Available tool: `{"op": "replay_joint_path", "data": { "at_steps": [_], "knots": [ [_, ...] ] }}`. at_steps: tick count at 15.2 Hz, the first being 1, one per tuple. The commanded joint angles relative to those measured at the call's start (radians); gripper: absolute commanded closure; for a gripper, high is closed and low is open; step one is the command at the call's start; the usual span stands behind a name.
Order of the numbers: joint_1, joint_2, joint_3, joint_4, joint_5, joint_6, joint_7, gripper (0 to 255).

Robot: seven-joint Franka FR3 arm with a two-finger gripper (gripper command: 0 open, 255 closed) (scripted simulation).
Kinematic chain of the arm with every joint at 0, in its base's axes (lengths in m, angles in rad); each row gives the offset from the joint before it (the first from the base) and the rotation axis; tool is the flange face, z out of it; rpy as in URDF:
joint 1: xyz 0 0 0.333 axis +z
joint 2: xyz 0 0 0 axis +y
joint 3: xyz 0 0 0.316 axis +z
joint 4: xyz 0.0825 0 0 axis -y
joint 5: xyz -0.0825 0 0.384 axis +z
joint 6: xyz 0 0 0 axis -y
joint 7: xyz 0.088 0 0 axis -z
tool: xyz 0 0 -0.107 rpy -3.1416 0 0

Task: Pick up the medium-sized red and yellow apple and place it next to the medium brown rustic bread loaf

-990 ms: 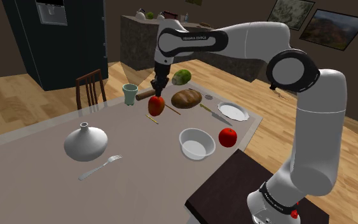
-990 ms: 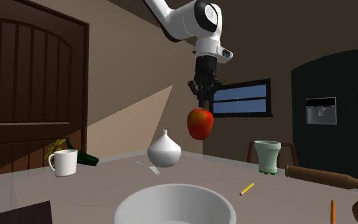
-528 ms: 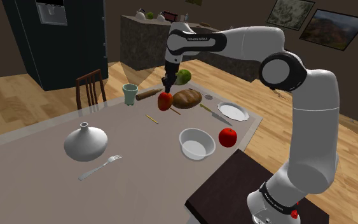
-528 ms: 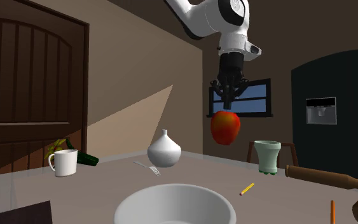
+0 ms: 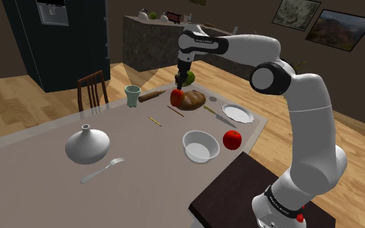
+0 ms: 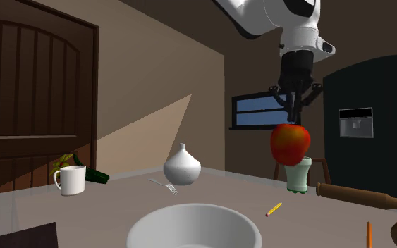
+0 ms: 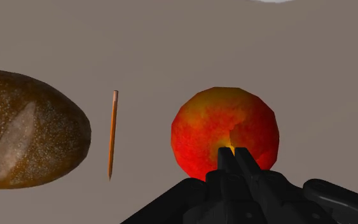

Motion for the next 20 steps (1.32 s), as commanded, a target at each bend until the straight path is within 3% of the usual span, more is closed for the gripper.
{"op": "replay_joint_path", "data": {
  "at_steps": [1, 4, 20],
  "knots": [
    [-0.025, 0.057, -0.008, 0.085, -0.001, -0.030, -0.034, 255],
    [-0.059, 0.193, -0.018, 0.314, -0.004, -0.125, -0.082, 255],
    [-0.064, 0.186, -0.019, 0.085, -0.003, 0.096, -0.088, 255]
  ]
}}
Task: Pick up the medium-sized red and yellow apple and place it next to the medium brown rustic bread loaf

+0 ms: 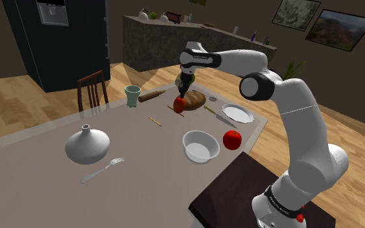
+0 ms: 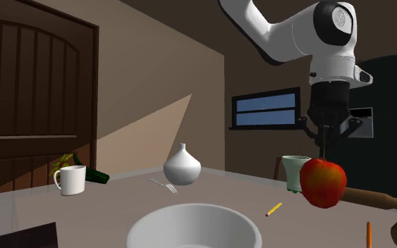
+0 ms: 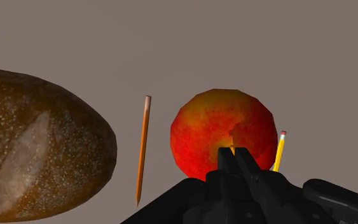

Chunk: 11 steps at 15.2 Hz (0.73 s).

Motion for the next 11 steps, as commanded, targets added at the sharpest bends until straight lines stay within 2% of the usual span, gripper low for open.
{"op": "replay_joint_path", "data": {
  "at_steps": [1, 11],
  "knots": [
    [0.002, 0.009, 0.000, -0.010, 0.000, 0.020, 0.002, 255],
    [0.002, 0.059, -0.001, -0.058, -0.001, 0.117, -0.002, 255]
  ]
}}
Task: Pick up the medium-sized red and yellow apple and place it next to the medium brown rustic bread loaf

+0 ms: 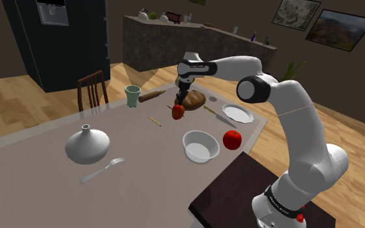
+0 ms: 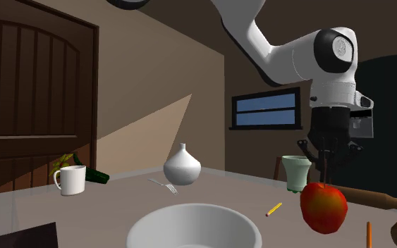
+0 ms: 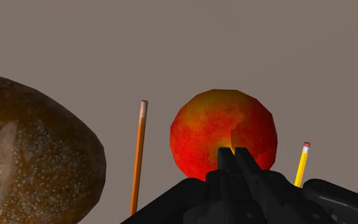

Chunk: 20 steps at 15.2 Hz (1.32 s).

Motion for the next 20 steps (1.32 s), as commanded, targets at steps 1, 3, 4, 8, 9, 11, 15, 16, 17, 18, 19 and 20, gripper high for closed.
{"op": "replay_joint_path", "data": {
  "at_steps": [1, 3, 4, 8, 9, 11, 15, 16, 17, 18, 19, 20],
  "knots": [
    [0.002, 0.007, 0.000, 0.000, 0.000, 0.008, 0.001, 255],
    [0.002, 0.007, 0.000, 0.000, 0.000, 0.008, 0.001, 255],
    [0.002, 0.007, 0.000, 0.000, 0.000, 0.008, 0.001, 255],
    [0.002, 0.007, 0.000, 0.000, 0.000, 0.008, 0.001, 255],
    [0.002, 0.007, 0.000, 0.000, 0.000, 0.008, 0.001, 0],
    [0.002, 0.007, 0.000, 0.000, 0.000, 0.008, 0.001, 0],
    [0.001, -0.001, 0.000, 0.019, 0.000, -0.020, 0.001, 0],
    [0.001, -0.008, 0.000, 0.042, 0.000, -0.049, 0.001, 0],
    [0.000, -0.012, 0.000, 0.068, 0.000, -0.079, 0.001, 0],
    [0.000, -0.013, 0.000, 0.092, 0.000, -0.105, 0.001, 0],
    [0.000, -0.013, 0.000, 0.092, 0.000, -0.105, 0.001, 0],
    [0.000, -0.014, 0.000, 0.092, 0.000, -0.105, 0.001, 0]
  ]
}}
